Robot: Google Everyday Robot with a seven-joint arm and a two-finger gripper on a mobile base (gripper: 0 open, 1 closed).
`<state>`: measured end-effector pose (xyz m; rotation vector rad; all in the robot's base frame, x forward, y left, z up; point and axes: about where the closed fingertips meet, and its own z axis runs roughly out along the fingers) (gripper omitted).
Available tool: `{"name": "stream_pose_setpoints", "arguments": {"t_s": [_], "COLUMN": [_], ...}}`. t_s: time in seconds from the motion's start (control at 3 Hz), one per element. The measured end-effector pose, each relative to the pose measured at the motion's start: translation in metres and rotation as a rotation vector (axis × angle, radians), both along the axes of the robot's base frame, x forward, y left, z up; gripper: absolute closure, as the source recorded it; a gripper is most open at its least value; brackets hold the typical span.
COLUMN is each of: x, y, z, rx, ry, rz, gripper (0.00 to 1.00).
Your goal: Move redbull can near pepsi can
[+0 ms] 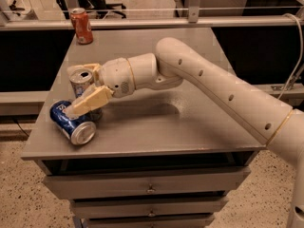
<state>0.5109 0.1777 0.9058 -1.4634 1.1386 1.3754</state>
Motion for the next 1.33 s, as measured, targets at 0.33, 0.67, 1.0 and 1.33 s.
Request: {"name": "stream_pose_setpoints", "arguments": {"t_s": [0.33, 0.67, 1.0, 1.33], "x": [0.001, 0.015, 0.031, 0.046], "y": [-0.005, -0.039, -0.105, -0.191], "z": [0.000, 0.014, 0.047, 0.081], "rx": [-0.009, -0.033, -0.054, -0.057], "ry": [-0.003, -0.056, -0.163, -0.272], "rz": [-0.002, -0.084, -0.266, -0.495], "gripper": [0.00, 0.00, 0.00, 0.00]}}
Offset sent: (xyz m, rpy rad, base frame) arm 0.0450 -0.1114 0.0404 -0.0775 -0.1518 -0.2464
